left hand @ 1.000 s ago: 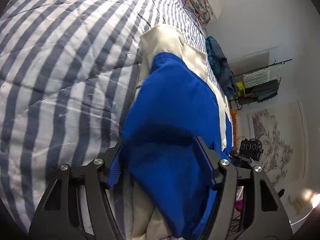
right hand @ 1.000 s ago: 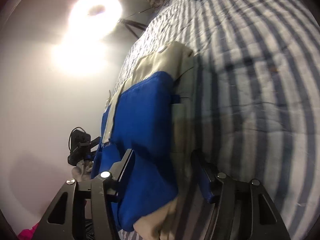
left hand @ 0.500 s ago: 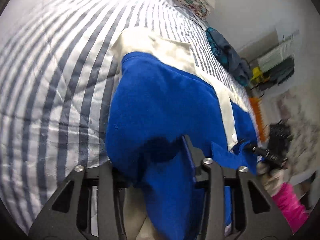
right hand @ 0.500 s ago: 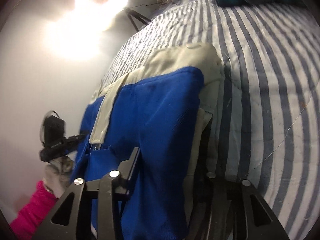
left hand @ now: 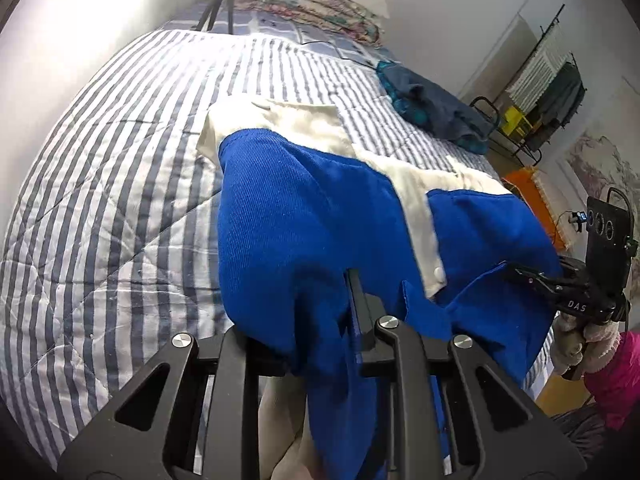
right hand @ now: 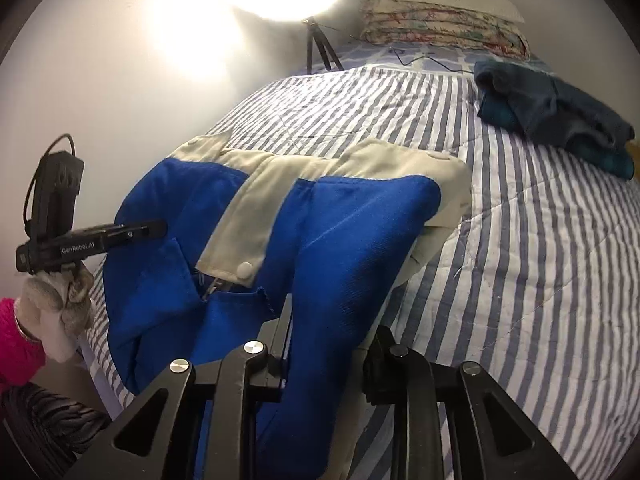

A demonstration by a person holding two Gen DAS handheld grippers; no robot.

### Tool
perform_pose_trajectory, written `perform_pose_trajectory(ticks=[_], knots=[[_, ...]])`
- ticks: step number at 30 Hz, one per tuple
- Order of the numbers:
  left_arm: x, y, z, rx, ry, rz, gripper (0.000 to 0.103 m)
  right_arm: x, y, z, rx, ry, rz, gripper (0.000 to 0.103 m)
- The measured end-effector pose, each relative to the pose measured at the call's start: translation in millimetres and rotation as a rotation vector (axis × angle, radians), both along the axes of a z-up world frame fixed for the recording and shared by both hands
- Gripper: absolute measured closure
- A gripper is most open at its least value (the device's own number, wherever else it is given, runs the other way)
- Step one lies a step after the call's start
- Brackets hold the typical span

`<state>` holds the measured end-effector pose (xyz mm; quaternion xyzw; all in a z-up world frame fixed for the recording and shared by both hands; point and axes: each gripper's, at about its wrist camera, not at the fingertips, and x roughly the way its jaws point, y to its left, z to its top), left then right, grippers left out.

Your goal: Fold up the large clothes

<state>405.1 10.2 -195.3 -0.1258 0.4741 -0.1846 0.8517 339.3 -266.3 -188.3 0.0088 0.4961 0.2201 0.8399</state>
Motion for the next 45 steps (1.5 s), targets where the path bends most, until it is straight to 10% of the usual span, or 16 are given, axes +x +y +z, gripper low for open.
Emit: perform_pose_trajectory(ticks=[15, 21, 26, 29, 32, 38, 45], knots=[[29, -46, -24, 0.011, 0.048, -0.069, 0.083, -3, -29, 5, -0.105, -0.031, -0.026, 0.079], [49, -15, -66, -0.113, 0.197, 0.011, 0.035, 3, -46, -11, -0.038, 0.015, -0.049, 0.078], [53, -10, -78, -0.177, 0.204, -0.001, 0.035, 10, -73, -37, 0.081, 0.122, -0.122, 0.054], [52, -16, -78, -0.193, 0.200, -0.024, 0.051, 15, -85, -57, 0.160, 0.204, -0.169, 0.029], [51, -30, -72, -0.152, 0.168, -0.030, 0.058, 19, -86, -69, 0.252, 0.218, -0.189, 0.026], [36, -75, -36, 0.092, 0.001, -0.085, 0.078, 15, -53, -48, 0.111, 0.132, -0.128, 0.069], [4, -105, -3, 0.194, -0.147, -0.162, 0.082, -12, -18, 1, -0.129, -0.053, -0.022, 0.079]])
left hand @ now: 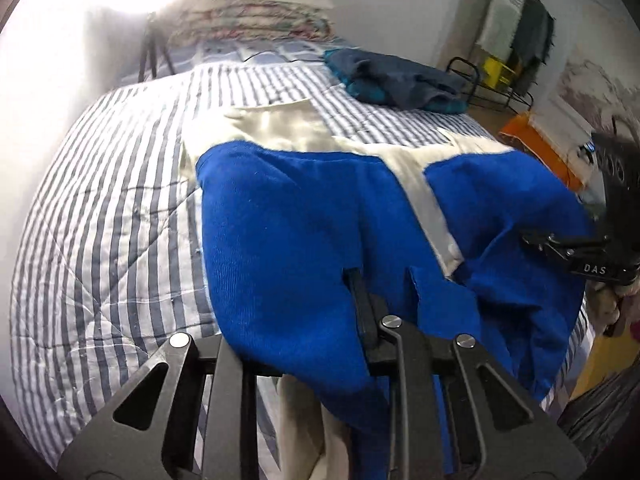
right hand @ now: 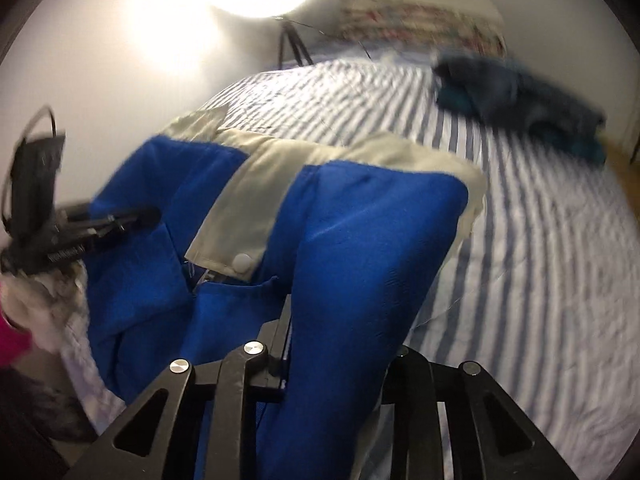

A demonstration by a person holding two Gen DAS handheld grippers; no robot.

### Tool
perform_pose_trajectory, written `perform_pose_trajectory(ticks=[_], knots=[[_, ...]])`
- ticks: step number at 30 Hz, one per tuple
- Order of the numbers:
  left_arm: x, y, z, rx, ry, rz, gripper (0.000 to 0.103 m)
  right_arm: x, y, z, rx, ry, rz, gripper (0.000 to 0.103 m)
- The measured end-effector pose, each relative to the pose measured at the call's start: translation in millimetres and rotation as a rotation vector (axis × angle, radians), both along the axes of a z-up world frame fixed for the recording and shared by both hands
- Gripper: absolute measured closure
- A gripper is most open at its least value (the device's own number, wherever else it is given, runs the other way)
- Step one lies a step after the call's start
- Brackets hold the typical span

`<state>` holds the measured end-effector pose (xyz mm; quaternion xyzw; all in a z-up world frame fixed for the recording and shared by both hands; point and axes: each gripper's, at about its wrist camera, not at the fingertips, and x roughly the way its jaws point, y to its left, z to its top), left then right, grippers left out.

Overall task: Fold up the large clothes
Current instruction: 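Lift the folded bundle with both grippers and carry it toward the pillows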

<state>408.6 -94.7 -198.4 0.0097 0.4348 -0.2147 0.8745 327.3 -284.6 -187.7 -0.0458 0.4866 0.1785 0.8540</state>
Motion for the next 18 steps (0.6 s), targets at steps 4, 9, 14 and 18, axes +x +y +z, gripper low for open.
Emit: perform_pose_trajectory(ticks=[4, 9, 14, 18], knots=[[-12, -4, 5, 0.000, -0.017, -0.031, 0.082, -8, 1, 10, -0.039, -0.031, 0.006, 0.080], [-15, -10, 10, -0.019, -0.018, -0.048, 0.083, -13, -4, 16, -0.063, -0.049, 0.002, 0.080], [-11, -26, 17, -0.029, -0.031, -0.074, 0.083, -11, -18, 22, -0.076, -0.067, -0.013, 0.081], [-7, -39, 21, -0.043, -0.030, -0.091, 0.083, -16, -32, 27, -0.078, -0.075, -0.030, 0.081]])
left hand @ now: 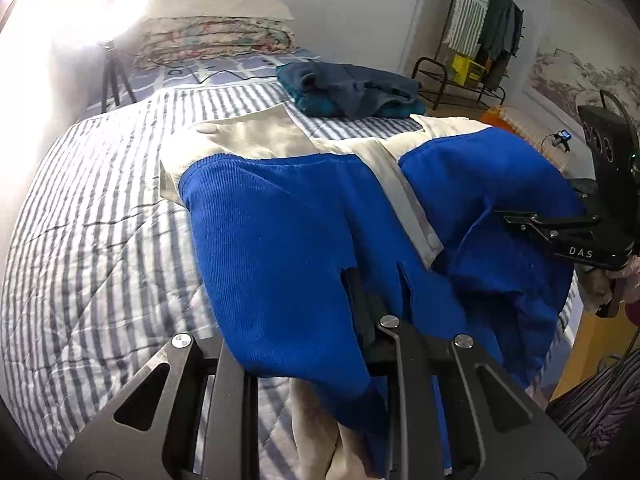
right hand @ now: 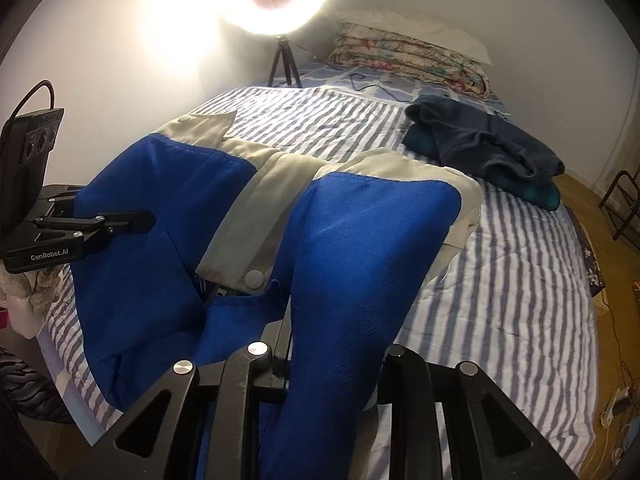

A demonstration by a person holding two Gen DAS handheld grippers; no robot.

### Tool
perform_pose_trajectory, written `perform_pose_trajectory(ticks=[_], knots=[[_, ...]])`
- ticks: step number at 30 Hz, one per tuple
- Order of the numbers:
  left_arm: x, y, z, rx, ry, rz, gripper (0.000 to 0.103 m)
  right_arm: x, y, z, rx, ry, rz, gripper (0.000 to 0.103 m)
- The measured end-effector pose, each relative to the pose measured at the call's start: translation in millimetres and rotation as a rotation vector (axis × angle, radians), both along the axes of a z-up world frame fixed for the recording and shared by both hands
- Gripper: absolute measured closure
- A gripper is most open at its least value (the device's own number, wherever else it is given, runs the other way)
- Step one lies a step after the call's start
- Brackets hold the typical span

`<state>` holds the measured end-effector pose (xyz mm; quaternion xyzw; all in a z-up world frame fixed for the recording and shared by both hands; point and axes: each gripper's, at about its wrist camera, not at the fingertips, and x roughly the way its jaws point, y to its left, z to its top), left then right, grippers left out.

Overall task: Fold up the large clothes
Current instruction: 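Lift the folded bundle with both grippers and carry it toward the pillows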

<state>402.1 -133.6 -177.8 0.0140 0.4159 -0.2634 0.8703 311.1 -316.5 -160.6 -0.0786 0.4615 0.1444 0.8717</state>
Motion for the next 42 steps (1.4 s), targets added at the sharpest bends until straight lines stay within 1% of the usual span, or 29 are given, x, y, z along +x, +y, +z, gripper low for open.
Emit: perform_pose_trajectory(ticks=[3, 6, 9, 12, 15, 18, 22, 25, 28, 30, 34, 39, 42], knots=[[11, -8, -9, -0.025, 0.046, 0.002, 0.083, -1, -12, -5, 0.010, 0.019, -0.021, 0.081], [21, -12, -26, -0.028, 0.094, 0.024, 0.084, 2, -21, -18, 0.008, 0.042, -0.037, 0.081], [29, -5, -33, -0.073, 0.140, 0.048, 0.084, 6, -25, -20, 0.028, 0.032, -0.049, 0.081], [28, -7, -25, -0.064, 0.118, 0.033, 0.084, 5, -21, -15, 0.011, 0.005, -0.031, 0.081], [30, -11, -14, -0.083, 0.099, 0.028, 0.085, 8, -19, -8, -0.014, -0.022, -0.026, 0.081], [41, -19, -1, -0.095, 0.074, 0.018, 0.085, 13, -28, 6, -0.010, -0.050, -0.038, 0.082], [64, -39, 17, -0.102, 0.035, -0.004, 0.085, 30, -47, 26, -0.034, -0.093, -0.053, 0.082], [90, -60, 32, -0.103, 0.001, -0.026, 0.085, 48, -63, 41, -0.055, -0.121, -0.069, 0.082], [122, -82, 47, -0.109, -0.037, -0.049, 0.085, 75, -84, 58, -0.070, -0.159, -0.089, 0.082], [150, -97, 56, -0.117, -0.058, -0.061, 0.085, 99, -102, 69, -0.076, -0.182, -0.107, 0.082], [207, -127, 70, -0.129, -0.101, -0.090, 0.085, 147, -131, 81, -0.083, -0.214, -0.140, 0.082], [267, -154, 78, -0.147, -0.145, -0.087, 0.085, 201, -156, 93, -0.108, -0.259, -0.178, 0.082], [293, -167, 79, -0.153, -0.153, -0.078, 0.085, 229, -161, 96, -0.125, -0.267, -0.189, 0.082]])
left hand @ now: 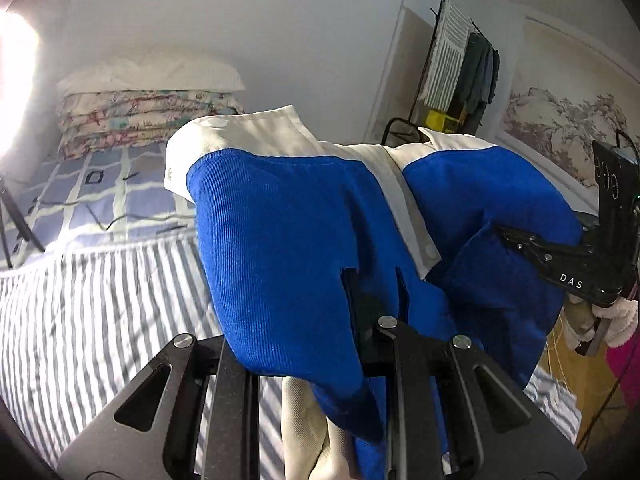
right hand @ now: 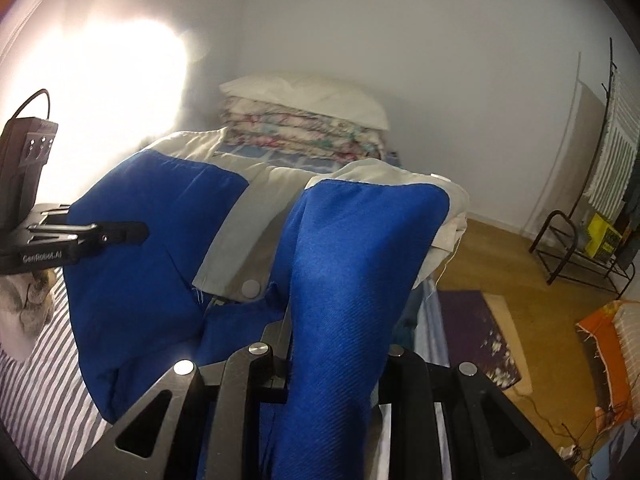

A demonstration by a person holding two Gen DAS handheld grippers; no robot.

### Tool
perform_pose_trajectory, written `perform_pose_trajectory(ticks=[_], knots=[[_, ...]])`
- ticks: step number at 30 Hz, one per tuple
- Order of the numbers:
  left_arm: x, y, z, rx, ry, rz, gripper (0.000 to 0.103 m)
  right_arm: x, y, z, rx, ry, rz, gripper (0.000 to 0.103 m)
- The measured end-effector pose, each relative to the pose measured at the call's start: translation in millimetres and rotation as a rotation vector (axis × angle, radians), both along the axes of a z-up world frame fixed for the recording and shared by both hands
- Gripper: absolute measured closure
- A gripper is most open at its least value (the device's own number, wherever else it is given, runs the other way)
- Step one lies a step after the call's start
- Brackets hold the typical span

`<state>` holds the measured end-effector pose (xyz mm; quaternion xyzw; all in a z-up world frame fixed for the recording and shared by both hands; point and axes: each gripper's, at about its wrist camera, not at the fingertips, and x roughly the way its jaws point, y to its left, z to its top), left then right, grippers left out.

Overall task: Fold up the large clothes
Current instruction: 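Lift the folded bundle with both grippers and carry it toward the pillows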

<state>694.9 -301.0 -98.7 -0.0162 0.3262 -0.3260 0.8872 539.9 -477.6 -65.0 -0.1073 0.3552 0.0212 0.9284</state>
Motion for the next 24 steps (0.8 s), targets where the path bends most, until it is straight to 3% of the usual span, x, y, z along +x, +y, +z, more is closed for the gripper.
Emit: perform_pose_trajectory(ticks=[10, 17, 19, 21, 23, 24], knots=[[72, -20, -15, -0.055, 0.027, 0.048, 0.085, 76, -19, -8, -0.030, -0.029, -0.014, 0.082], [121, -29, -51, -0.026, 0.057, 0.079, 0.085, 126, -33, -48, 0.000, 0.013, -0.003, 0.082], [136, -28, -72, -0.019, 0.102, 0.089, 0.085, 139, -41, -65, 0.021, 0.046, -0.006, 0.080], [152, -21, -97, -0.035, 0.185, 0.101, 0.085, 154, -59, -91, 0.066, 0.109, -0.063, 0.073], [166, -11, -117, -0.091, 0.247, 0.118, 0.081, 165, -83, -111, 0.145, 0.159, -0.132, 0.055], [169, -9, -121, -0.105, 0.252, 0.117, 0.078, 167, -94, -117, 0.197, 0.166, -0.156, 0.053]])
